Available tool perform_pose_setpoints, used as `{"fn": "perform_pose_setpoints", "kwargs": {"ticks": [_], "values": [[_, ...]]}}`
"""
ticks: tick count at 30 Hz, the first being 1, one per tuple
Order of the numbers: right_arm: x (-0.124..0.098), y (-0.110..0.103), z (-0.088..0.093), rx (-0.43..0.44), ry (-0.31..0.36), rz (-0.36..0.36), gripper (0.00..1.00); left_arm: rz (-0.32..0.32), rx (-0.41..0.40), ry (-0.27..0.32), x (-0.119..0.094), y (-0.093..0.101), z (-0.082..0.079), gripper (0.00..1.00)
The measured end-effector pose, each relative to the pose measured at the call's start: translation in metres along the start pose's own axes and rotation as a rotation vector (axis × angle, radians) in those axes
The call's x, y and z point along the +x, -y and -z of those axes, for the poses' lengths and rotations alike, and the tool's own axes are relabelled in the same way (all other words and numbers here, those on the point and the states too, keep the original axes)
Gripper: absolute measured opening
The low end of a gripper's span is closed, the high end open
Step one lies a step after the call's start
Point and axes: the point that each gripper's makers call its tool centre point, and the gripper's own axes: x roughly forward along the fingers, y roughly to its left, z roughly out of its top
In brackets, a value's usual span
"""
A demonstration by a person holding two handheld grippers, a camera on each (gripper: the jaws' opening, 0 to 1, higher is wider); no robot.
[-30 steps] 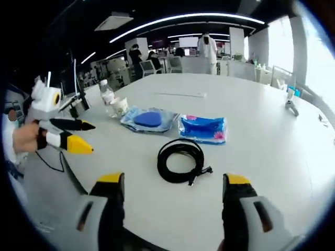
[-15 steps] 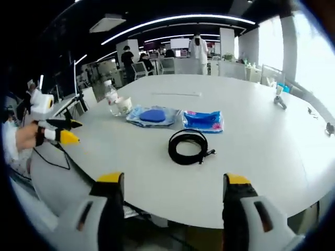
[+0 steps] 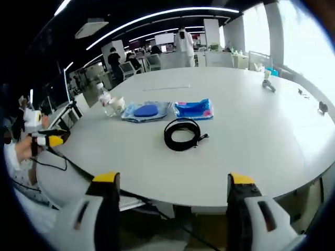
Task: Arrange the tabletop items into an orderly group along one side of the table until the central work area is clear of visible clutter.
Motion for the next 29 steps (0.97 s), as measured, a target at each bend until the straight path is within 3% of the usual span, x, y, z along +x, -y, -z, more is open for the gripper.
{"fn": "perform_pose_setpoints", "kwargs": {"ticks": [29], "values": [[0.000,0.000,0.014,0.008,-0.037,0.016,0.83,0.023,-0.036,-0.015,0.004,0.002,0.008,0.92]]}}
